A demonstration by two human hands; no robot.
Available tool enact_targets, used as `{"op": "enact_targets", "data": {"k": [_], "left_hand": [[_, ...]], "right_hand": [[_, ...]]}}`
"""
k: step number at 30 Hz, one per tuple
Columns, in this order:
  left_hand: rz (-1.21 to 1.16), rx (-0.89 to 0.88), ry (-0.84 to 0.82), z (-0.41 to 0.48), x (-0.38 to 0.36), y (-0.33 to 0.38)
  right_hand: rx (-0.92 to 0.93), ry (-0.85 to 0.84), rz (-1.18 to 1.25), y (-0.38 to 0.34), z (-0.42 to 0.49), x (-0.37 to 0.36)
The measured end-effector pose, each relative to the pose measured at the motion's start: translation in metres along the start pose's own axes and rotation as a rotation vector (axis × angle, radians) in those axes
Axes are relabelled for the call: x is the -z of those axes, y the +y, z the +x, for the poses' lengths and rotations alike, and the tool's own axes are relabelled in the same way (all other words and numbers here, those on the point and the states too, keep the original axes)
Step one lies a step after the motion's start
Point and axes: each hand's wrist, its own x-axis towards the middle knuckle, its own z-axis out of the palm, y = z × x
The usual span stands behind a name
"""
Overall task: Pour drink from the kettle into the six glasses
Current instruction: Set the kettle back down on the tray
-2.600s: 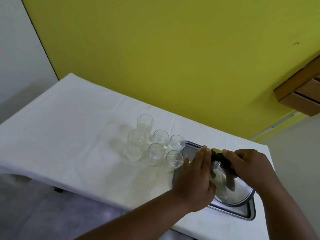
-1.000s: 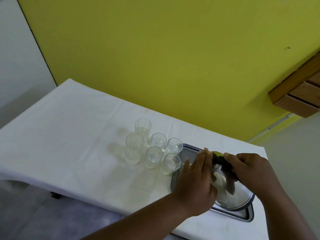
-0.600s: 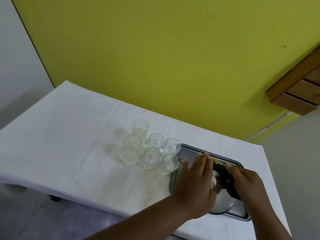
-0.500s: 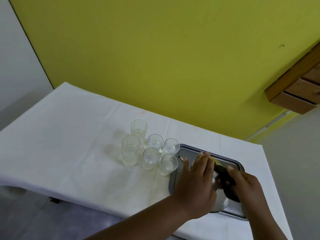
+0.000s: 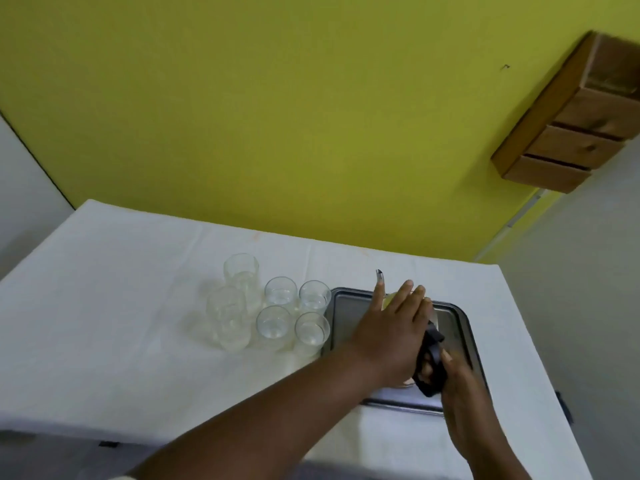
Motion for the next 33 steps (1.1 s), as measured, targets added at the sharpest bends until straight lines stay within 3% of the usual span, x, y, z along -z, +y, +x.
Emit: {"op": "enact_targets", "data": {"k": [9, 25, 33], "left_hand": [[0.081, -0.109, -0.177, 0.036, -0.028, -0.006], [0.171, -0.162, -0.205, 0.036, -0.060, -0.011], [0.114, -0.116, -0.081, 0.030, -0.047, -0.018]], "right_hand": [[-0.091, 0.019, 0.083, 0.032, 0.017, 0.000], [-0.145, -0.004, -0.030, 0.069, 0.022, 0.013], [0.111, 0.375, -0.410, 0.046, 0.024, 0.031]]}}
